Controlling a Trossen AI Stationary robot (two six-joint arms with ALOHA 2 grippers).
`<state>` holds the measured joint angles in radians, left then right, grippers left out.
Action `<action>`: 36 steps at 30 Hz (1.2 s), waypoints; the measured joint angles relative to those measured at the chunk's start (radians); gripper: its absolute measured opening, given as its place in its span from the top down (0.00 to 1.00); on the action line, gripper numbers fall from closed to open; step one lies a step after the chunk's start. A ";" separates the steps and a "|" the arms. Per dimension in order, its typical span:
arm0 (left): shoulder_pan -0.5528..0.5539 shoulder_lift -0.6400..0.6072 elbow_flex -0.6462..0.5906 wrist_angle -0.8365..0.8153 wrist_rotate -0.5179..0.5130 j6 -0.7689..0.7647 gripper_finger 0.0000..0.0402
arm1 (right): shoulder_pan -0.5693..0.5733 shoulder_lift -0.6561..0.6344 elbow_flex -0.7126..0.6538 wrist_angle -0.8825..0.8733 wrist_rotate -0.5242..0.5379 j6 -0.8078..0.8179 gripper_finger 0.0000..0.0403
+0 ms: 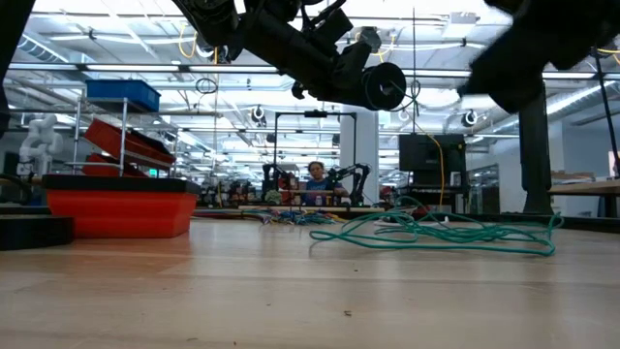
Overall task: Coil cords
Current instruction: Uncoil the green wire from the spool
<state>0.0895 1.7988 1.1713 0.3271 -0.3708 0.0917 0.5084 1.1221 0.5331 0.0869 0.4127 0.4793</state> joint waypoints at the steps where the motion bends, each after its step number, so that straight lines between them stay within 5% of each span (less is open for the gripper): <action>1: 0.000 0.000 0.000 0.000 0.001 0.000 1.00 | 0.004 0.000 0.000 0.045 0.000 -0.042 0.59; 5: 0.001 0.000 0.000 0.000 0.001 0.000 1.00 | 0.012 0.000 0.000 0.234 0.024 -0.231 0.59; 11: 0.001 0.000 0.000 0.000 0.001 0.000 1.00 | -0.038 0.000 0.000 0.269 0.238 -0.389 0.64; 17: 0.001 0.000 0.000 -0.002 0.001 0.000 1.00 | -0.147 0.000 0.000 0.275 0.203 -0.399 0.66; 25: 0.001 0.000 0.000 -0.019 0.001 0.000 1.00 | -0.176 0.000 0.000 -0.015 0.059 -0.101 0.66; 36: 0.001 0.000 0.000 -0.030 0.001 -0.001 1.00 | -0.060 0.000 0.000 -0.468 -0.144 0.415 0.66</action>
<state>0.0902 1.7988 1.1713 0.2967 -0.3702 0.0912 0.4481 1.1221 0.5331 -0.3809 0.2690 0.8943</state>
